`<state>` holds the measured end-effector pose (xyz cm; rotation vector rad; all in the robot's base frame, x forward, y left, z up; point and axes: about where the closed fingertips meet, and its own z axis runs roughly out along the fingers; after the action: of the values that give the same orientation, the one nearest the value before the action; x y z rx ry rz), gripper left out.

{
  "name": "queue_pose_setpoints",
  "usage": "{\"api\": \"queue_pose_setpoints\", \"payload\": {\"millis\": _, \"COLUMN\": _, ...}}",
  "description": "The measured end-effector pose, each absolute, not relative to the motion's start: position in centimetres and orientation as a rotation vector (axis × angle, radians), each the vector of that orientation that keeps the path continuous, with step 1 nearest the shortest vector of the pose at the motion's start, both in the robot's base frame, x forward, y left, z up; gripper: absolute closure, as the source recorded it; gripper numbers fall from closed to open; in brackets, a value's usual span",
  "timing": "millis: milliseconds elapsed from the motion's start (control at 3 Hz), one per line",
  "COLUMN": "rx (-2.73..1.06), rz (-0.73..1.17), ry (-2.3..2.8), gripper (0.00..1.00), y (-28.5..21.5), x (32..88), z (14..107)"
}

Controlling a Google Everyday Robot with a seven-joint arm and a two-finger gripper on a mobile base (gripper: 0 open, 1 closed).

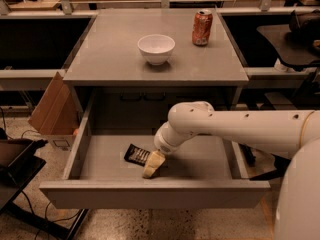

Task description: Pick rxbar chocolate from top drawer and place on counter

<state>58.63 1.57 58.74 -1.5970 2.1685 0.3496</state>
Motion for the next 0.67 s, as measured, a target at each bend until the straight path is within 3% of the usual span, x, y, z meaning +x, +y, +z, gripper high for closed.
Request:
{"api": "queue_pose_setpoints", "payload": {"millis": 333, "rx": -1.596, "rz": 0.371, "ry": 2.207, "gripper": 0.16, "y": 2.77, "x": 57.86, "z": 57.38}}
{"api": "queue_pose_setpoints", "payload": {"millis": 667, "rx": -1.596, "rz": 0.371, "ry": 2.207, "gripper": 0.39, "y": 2.77, "x": 57.86, "z": 57.8}}
